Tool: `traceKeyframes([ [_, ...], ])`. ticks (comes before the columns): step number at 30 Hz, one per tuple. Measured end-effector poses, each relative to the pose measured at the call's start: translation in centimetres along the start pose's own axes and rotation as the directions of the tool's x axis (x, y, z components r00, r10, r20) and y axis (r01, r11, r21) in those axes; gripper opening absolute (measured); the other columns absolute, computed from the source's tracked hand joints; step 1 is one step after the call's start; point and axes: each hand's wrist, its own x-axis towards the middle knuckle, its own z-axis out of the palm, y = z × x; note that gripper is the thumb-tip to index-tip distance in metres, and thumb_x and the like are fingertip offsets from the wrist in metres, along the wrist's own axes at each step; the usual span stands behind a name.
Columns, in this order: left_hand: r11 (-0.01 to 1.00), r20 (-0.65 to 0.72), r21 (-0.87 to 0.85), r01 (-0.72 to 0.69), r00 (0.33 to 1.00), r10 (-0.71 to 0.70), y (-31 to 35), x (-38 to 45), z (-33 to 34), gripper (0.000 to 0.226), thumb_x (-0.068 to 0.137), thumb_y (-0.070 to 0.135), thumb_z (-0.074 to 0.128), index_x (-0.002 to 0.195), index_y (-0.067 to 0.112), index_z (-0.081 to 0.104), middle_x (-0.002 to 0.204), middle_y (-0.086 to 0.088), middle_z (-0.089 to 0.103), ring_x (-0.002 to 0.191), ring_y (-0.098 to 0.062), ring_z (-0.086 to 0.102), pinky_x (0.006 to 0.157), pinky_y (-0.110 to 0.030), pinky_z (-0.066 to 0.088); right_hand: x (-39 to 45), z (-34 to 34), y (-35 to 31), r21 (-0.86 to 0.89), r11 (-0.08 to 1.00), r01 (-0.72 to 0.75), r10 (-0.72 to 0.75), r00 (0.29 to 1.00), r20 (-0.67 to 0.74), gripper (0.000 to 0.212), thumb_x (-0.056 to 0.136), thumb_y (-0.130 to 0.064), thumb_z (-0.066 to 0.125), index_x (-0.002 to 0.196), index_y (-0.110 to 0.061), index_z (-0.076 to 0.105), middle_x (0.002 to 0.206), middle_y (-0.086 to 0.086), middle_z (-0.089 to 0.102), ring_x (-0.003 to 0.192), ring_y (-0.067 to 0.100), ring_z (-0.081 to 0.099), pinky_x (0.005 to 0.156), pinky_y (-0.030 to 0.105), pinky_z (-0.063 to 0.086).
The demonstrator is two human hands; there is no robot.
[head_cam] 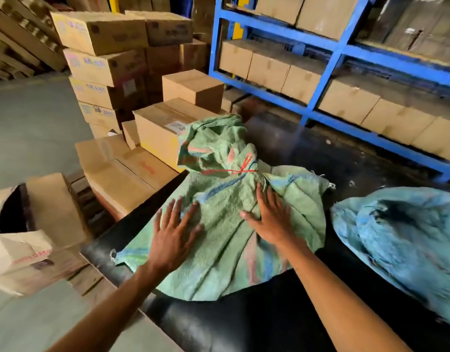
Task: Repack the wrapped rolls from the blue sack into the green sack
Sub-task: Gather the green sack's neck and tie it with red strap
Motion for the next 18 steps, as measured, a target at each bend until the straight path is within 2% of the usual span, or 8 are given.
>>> traceKeyframes([
  [2, 0.992, 0.185, 0.031, 0.119, 0.975, -0.122, -2.0, -0.4, 1.8, 0.073, 0.081, 0.07, -0.01, 0.147, 0.038, -0.008, 0.155, -0.011, 0.022, 0.143, -0.031, 0.021, 0.115, -0.045, 0.014, 0.3, 0.5, -0.1, -0.042, 0.999, -0.009, 0.012, 0.998, 0.066, 0.095, 0.072, -0.082, 0.017, 0.149, -0.033, -0.01, 0.16, 0.01, -0.003, 0.147, 0.029, 0.004, 0.113, 0.059, 0.011],
  [5, 0.969, 0.281, 0.018, 0.248, 0.929, -0.243, -3.5, -0.5, 2.4, 0.065, 0.092, 0.058, 0.009, 0.149, 0.032, -0.006, 0.147, -0.012, 0.034, 0.132, -0.032, 0.035, 0.107, -0.044, 0.027, -0.7, 0.4, -1.2, -0.028, 0.998, 0.048, -0.046, 0.996, 0.078, 0.094, 0.071, -0.079, 0.016, 0.15, -0.034, -0.004, 0.16, 0.013, 0.001, 0.147, 0.03, 0.005, 0.114, 0.054, 0.007],
  [7, 0.976, 0.251, 0.009, 0.217, 0.944, -0.213, -2.9, -1.2, 2.3, 0.062, 0.097, 0.05, 0.022, 0.151, 0.027, 0.001, 0.15, -0.017, 0.029, 0.136, -0.035, 0.03, 0.109, -0.045, 0.024, -2.7, 0.3, -1.5, 0.038, 0.997, 0.066, -0.065, 0.998, -0.011, 0.092, 0.072, -0.075, 0.016, 0.151, -0.03, 0.012, 0.158, 0.016, 0.013, 0.145, 0.031, 0.012, 0.115, 0.05, 0.008],
  [9, 0.981, 0.163, -0.024, 0.191, 0.969, -0.184, -1.4, -2.7, 1.6, 0.06, 0.099, 0.038, 0.037, 0.151, 0.022, 0.011, 0.154, -0.023, 0.02, 0.141, -0.039, 0.019, 0.114, -0.047, 0.017, -6.0, 0.8, -1.1, 0.152, 0.984, 0.093, -0.071, 0.986, -0.148, 0.079, 0.081, -0.065, 0.029, 0.146, -0.022, 0.033, 0.154, 0.016, 0.026, 0.142, 0.03, 0.021, 0.113, 0.048, 0.016],
  [11, 0.99, 0.018, -0.09, 0.109, 0.994, -0.108, 0.2, -5.5, 1.0, 0.054, 0.096, 0.029, 0.046, 0.146, 0.015, 0.032, 0.149, -0.024, 0.029, 0.137, -0.041, 0.027, 0.11, -0.051, 0.025, -10.3, 2.1, -0.2, 0.208, 0.968, 0.14, -0.076, 0.955, -0.287, 0.061, 0.087, -0.052, 0.045, 0.136, -0.015, 0.05, 0.149, 0.012, 0.037, 0.138, 0.026, 0.029, 0.11, 0.044, 0.024],
  [13, 0.984, -0.094, -0.175, -0.014, 0.996, -0.003, 2.0, -9.3, 0.8, 0.044, 0.092, 0.029, 0.047, 0.133, 0.013, 0.049, 0.136, -0.019, 0.045, 0.124, -0.037, 0.042, 0.1, -0.048, 0.039, -15.0, 3.8, 0.6, 0.202, 0.965, 0.165, -0.09, 0.937, -0.337, 0.048, 0.087, -0.043, 0.053, 0.125, -0.014, 0.059, 0.141, 0.008, 0.046, 0.133, 0.021, 0.036, 0.106, 0.038, 0.028],
  [15, 0.955, -0.049, -0.268, -0.129, 0.991, 0.12, 3.8, -13.1, 0.8, 0.036, 0.092, 0.031, 0.046, 0.122, 0.014, 0.058, 0.122, -0.012, 0.055, 0.111, -0.029, 0.051, 0.091, -0.04, 0.045, -19.5, 5.8, 1.2, 0.227, 0.965, 0.131, -0.055, 0.948, -0.313, 0.04, 0.085, -0.042, 0.054, 0.111, -0.015, 0.067, 0.126, 0.004, 0.056, 0.122, 0.017, 0.045, 0.102, 0.036, 0.033],
  [18, 0.938, 0.164, -0.308, -0.157, 0.963, 0.215, 5.7, -17.9, 1.8, 0.039, 0.092, 0.039, 0.043, 0.113, 0.015, 0.066, 0.113, -0.008, 0.062, 0.106, -0.025, 0.056, 0.088, -0.039, 0.047, -26.0, 8.5, 2.0, 0.26, 0.965, 0.037, 0.038, 0.961, -0.275, 0.037, 0.078, -0.045, 0.054, 0.09, -0.016, 0.073, 0.104, 0.001, 0.064, 0.102, 0.015, 0.054, 0.092, 0.031, 0.034],
])
